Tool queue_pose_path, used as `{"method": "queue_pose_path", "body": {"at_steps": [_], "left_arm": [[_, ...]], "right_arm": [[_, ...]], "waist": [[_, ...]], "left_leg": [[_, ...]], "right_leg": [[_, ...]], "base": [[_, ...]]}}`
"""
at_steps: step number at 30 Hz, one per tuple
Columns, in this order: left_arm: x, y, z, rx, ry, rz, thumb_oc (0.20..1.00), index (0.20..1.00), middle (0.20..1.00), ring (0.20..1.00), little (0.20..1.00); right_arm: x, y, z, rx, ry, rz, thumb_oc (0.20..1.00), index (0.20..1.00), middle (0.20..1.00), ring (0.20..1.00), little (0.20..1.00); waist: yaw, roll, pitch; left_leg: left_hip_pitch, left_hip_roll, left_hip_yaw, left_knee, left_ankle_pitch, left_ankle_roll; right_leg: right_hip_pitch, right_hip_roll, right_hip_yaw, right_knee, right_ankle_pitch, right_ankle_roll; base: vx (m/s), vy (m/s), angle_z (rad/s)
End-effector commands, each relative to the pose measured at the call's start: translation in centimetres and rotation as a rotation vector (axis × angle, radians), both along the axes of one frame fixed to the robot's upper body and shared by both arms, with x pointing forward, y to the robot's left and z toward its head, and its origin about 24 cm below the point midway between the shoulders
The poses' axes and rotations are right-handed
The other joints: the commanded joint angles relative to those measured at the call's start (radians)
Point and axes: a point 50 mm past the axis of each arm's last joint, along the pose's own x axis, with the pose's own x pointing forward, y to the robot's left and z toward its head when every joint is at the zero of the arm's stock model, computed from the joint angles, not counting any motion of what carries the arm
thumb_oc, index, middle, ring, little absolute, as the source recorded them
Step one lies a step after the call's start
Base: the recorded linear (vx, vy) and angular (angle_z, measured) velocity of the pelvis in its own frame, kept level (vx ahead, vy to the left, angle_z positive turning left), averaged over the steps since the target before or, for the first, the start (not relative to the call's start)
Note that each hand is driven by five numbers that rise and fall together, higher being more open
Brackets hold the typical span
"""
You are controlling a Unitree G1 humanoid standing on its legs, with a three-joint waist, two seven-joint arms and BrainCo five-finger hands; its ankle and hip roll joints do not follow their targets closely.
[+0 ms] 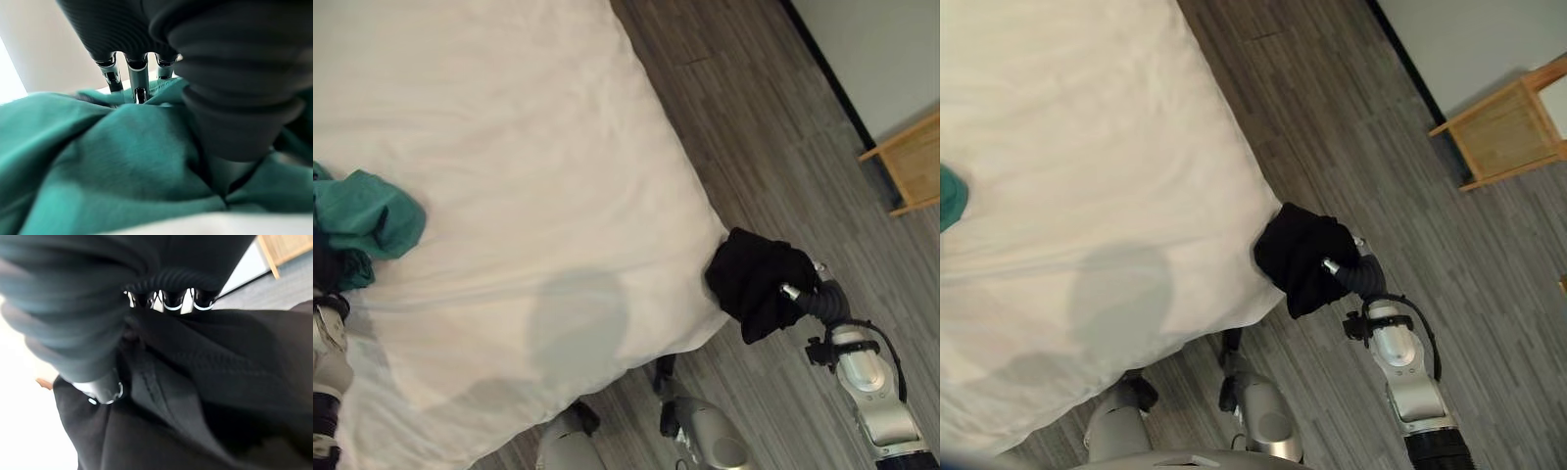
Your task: Pick up bed clothes into laundry basket.
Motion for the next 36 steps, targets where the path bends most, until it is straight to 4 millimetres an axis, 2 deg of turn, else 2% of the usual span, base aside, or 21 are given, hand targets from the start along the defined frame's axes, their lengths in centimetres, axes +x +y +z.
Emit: {"method": "queue_pose_path", "body": {"at_steps": [1, 2, 4, 5, 6, 7, 12, 15, 17, 18, 22, 23, 24, 25, 26, 28, 31, 32, 36], "left_arm": [[-2.1, -0.3, -9.8, -0.245, 0.365, 0.096, 0.282, 0.282, 0.282, 0.282, 0.282], [0.6, -0.7, -8.3, -0.269, 0.395, 0.051, 0.200, 0.200, 0.200, 0.200, 0.200], [1.9, -1.4, -7.7, -0.258, 0.406, 0.011, 0.200, 0.200, 0.200, 0.200, 0.200], [2.4, -2.4, -8.2, -0.260, 0.423, -0.028, 0.200, 0.200, 0.200, 0.200, 0.200], [2.4, -2.5, -8.3, -0.263, 0.427, -0.028, 0.200, 0.200, 0.200, 0.200, 0.200], [2.3, -3.3, -9.4, -0.288, 0.440, -0.049, 0.200, 0.200, 0.200, 0.200, 0.200], [1.7, -3.9, -10.4, -0.332, 0.435, -0.065, 0.200, 0.200, 0.200, 0.200, 0.200], [1.8, -4.4, -9.5, -0.329, 0.375, -0.105, 0.200, 0.200, 0.200, 0.200, 0.200], [2.3, -5.2, -7.9, -0.336, 0.266, -0.168, 0.200, 0.200, 0.200, 0.200, 0.200], [2.2, -5.2, -7.9, -0.338, 0.266, -0.167, 0.200, 0.200, 0.200, 0.200, 0.200], [2.5, -8.1, -6.6, -0.482, 0.015, -0.311, 0.200, 0.200, 0.200, 0.200, 0.200], [2.9, -10.6, -5.1, -0.592, -0.149, -0.454, 0.200, 0.200, 0.200, 0.200, 0.200], [2.8, -11.6, -4.3, -0.631, -0.211, -0.523, 0.200, 0.200, 0.200, 0.200, 0.200], [2.6, -11.6, -4.3, -0.637, -0.211, -0.523, 0.200, 0.200, 0.200, 0.200, 0.200], [2.7, -13.0, -2.7, -0.662, -0.298, -0.626, 0.200, 0.200, 0.200, 0.200, 0.200], [2.3, -15.5, -2.0, -0.724, -0.375, -0.767, 0.200, 0.200, 0.200, 0.200, 0.200], [1.4, -18.1, 0.8, -0.758, -0.491, -0.956, 0.200, 0.200, 0.200, 0.200, 0.200], [1.3, -19.5, 0.7, -0.819, -0.515, -1.026, 0.200, 0.200, 0.200, 0.200, 0.200], [1.9, -20.3, -0.6, -0.933, -0.549, -1.024, 0.200, 0.200, 0.200, 0.200, 0.200]], "right_arm": [[0.5, -0.6, 3.1, 0.071, -0.163, -0.018, 0.200, 0.200, 0.200, 0.200, 0.200], [0.6, -0.7, 3.0, 0.043, -0.145, 0.000, 0.200, 0.200, 0.200, 0.200, 0.200], [0.4, -1.2, 3.2, 0.022, -0.147, -0.010, 0.200, 0.200, 0.200, 0.200, 0.200], [0.4, -1.6, 2.8, -0.003, -0.120, -0.025, 0.200, 0.200, 0.200, 0.200, 0.200], [0.4, -1.6, 2.8, -0.008, -0.117, -0.026, 0.200, 0.200, 0.200, 0.200, 0.200], [0.6, -1.5, 2.9, -0.018, -0.120, -0.021, 0.200, 0.200, 0.200, 0.200, 0.200], [0.6, -1.6, 2.8, -0.032, -0.104, -0.017, 0.200, 0.200, 0.200, 0.200, 0.200], [0.6, -1.7, 2.7, -0.035, -0.100, -0.030, 0.200, 0.200, 0.200, 0.200, 0.200], [0.6, -1.7, 2.5, -0.030, -0.094, -0.041, 0.200, 0.200, 0.200, 0.200, 0.200], [0.6, -1.7, 2.5, -0.031, -0.093, -0.039, 0.200, 0.200, 0.200, 0.200, 0.200], [0.4, -2.0, 1.8, -0.005, -0.070, -0.070, 0.200, 0.200, 0.200, 0.200, 0.200], [0.3, -2.2, 1.6, 0.012, -0.059, -0.085, 0.200, 0.200, 0.200, 0.200, 0.200], [0.2, -2.3, 1.5, 0.020, -0.056, -0.094, 0.200, 0.200, 0.200, 0.200, 0.200], [0.2, -2.3, 1.5, 0.018, -0.054, -0.093, 0.200, 0.200, 0.200, 0.200, 0.200], [0.2, -2.3, 1.4, 0.026, -0.054, -0.095, 0.200, 0.200, 0.200, 0.200, 0.200], [0.1, -2.1, 1.5, 0.037, -0.063, -0.092, 0.200, 0.200, 0.200, 0.200, 0.200], [-0.5, -2.5, 1.4, 0.026, -0.063, -0.114, 0.200, 0.200, 0.200, 0.200, 0.200], [-0.7, -2.5, 1.4, 0.026, -0.073, -0.128, 0.200, 0.200, 0.200, 0.200, 0.200], [-0.8, -2.5, 1.3, 0.022, -0.087, -0.144, 0.200, 0.200, 0.200, 0.200, 0.200]], "waist": [[0.001, 0.002, 0.008], [-0.022, 0.008, -0.009], [-0.017, 0.014, -0.012], [-0.010, 0.025, -0.022], [-0.010, 0.028, -0.024], [-0.009, 0.035, -0.034], [-0.009, 0.049, -0.051], [-0.006, 0.056, -0.060], [0.002, 0.062, -0.069], [0.001, 0.062, -0.069], [0.014, 0.068, -0.093], [0.019, 0.073, -0.111], [0.019, 0.076, -0.118], [0.018, 0.077, -0.118], [0.017, 0.080, -0.128], [0.009, 0.081, -0.142], [-0.007, 0.093, -0.169], [-0.024, 0.100, -0.182], [-0.054, 0.112, -0.198]], "left_leg": [[0.039, 0.057, 0.019, -0.039, 0.048, -0.085], [0.052, 0.053, 0.020, -0.040, 0.041, -0.088], [0.058, 0.049, 0.020, -0.040, 0.035, -0.087], [0.068, 0.042, 0.019, -0.041, 0.030, -0.085], [0.070, 0.041, 0.020, -0.041, 0.029, -0.085], [0.078, 0.038, 0.020, -0.041, 0.026, -0.085], [0.088, 0.037, 0.021, -0.041, 0.023, -0.085], [0.095, 0.037, 0.022, -0.042, 0.021, -0.086], [0.107, 0.036, 0.020, -0.042, 0.019, -0.086], [0.109, 0.036, 0.021, -0.042, 0.018, -0.087], [0.135, 0.024, 0.013, -0.043, 0.011, -0.085], [0.152, 0.014, 0.005, -0.044, 0.004, -0.082], [0.159, 0.009, 0.003, -0.044, 0.000, -0.080], [0.161, 0.008, 0.002, -0.044, -0.001, -0.080], [0.169, 0.001, -0.001, -0.044, -0.006, -0.077], [0.191, -0.016, -0.004, -0.045, -0.020, -0.069], [0.238, -0.049, 0.008, -0.047, -0.044, -0.055], [0.266, -0.066, 0.019, -0.048, -0.056, -0.049], [0.307, -0.079, 0.044, -0.050, -0.067, -0.047]], "right_leg": [[0.064, -0.101, -0.035, 0.021, -0.048, 0.127], [0.067, -0.098, -0.019, 0.021, -0.053, 0.127], [0.070, -0.099, -0.015, 0.021, -0.057, 0.128], [0.076, -0.100, -0.010, 0.020, -0.064, 0.126], [0.077, -0.100, -0.010, 0.020, -0.065, 0.127], [0.083, -0.098, -0.005, 0.019, -0.071, 0.124], [0.093, -0.091, 0.005, 0.018, -0.079, 0.121], [0.102, -0.088, 0.006, 0.017, -0.082, 0.120], [0.111, -0.089, 0.005, 0.017, -0.087, 0.118], [0.112, -0.089, 0.005, 0.017, -0.087, 0.118], [0.144, -0.092, 0.000, 0.015, -0.098, 0.111], [0.164, -0.094, -0.004, 0.015, -0.102, 0.109], [0.174, -0.098, -0.005, 0.014, -0.103, 0.110], [0.176, -0.099, -0.006, 0.014, -0.104, 0.110], [0.186, -0.101, -0.006, 0.014, -0.105, 0.111], [0.204, -0.110, -0.003, 0.014, -0.104, 0.116], [0.229, -0.129, -0.004, 0.017, -0.094, 0.128], [0.243, -0.141, -0.009, 0.021, -0.082, 0.135], [0.254, -0.154, -0.015, 0.031, -0.058, 0.142]], "base": [[0.04, 0.031, 0.04], [0.04, 0.032, 0.04], [0.05, 0.037, 0.02], [0.06, 0.033, -0.05], [0.06, 0.023, -0.06], [0.03, 0.006, -0.03], [0.02, -0.001, -0.01], [0.01, -0.007, -0.01], [0.02, -0.021, -0.06], [0.03, -0.022, -0.06], [0.05, -0.026, 0.00], [0.10, -0.026, 0.03], [0.08, -0.015, 0.05], [0.04, 0.003, 0.06], [0.04, 0.011, 0.06], [0.04, 0.031, 0.03], [0.05, 0.066, 0.03], [0.04, 0.064, -0.11], [0.02, 0.032, -0.07]]}}
